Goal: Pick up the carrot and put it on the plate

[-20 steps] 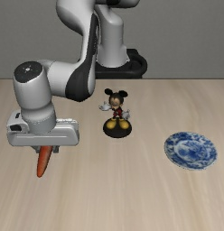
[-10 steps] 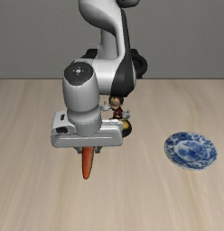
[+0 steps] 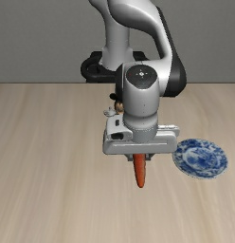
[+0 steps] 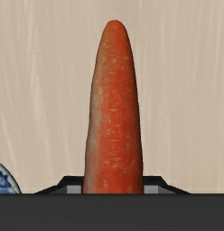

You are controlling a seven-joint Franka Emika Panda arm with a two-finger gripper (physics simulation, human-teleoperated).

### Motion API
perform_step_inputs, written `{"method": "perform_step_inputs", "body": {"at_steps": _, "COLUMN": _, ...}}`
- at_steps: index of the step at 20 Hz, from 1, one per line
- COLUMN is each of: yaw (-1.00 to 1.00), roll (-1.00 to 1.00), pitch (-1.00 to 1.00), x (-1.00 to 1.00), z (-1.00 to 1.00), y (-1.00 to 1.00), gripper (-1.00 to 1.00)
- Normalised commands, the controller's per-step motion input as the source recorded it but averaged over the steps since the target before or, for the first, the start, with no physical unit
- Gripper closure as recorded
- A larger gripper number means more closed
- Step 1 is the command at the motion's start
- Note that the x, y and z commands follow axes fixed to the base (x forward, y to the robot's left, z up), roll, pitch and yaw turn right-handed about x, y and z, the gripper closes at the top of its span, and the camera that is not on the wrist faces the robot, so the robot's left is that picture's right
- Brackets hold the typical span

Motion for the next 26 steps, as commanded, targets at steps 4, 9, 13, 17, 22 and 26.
{"method": "perform_step_inputs", "body": {"at_steps": 4, "yaw": 0.0, "roll": 0.0, "pitch": 0.0, "x": 0.0, "z": 0.0, "y": 1.0, "gripper": 1.0}}
{"method": "perform_step_inputs", "body": {"at_steps": 9, "yaw": 0.0, "roll": 0.0, "pitch": 0.0, "x": 0.0, "z": 0.0, "y": 1.0, "gripper": 1.0}}
{"method": "perform_step_inputs", "body": {"at_steps": 13, "yaw": 0.0, "roll": 0.0, "pitch": 0.0, "x": 0.0, "z": 0.0, "y": 1.0, "gripper": 1.0}}
{"method": "perform_step_inputs", "body": {"at_steps": 17, "yaw": 0.0, "roll": 0.0, "pitch": 0.0, "x": -0.75, "z": 0.0, "y": 0.25, "gripper": 1.0}}
{"method": "perform_step_inputs", "body": {"at_steps": 22, "yaw": 0.0, "roll": 0.0, "pitch": 0.0, "x": -1.0, "z": 0.0, "y": 0.0, "gripper": 1.0}}
{"method": "perform_step_inputs", "body": {"at_steps": 26, "yaw": 0.0, "roll": 0.0, "pitch": 0.0, "x": 0.0, "z": 0.0, "y": 0.0, "gripper": 1.0}}
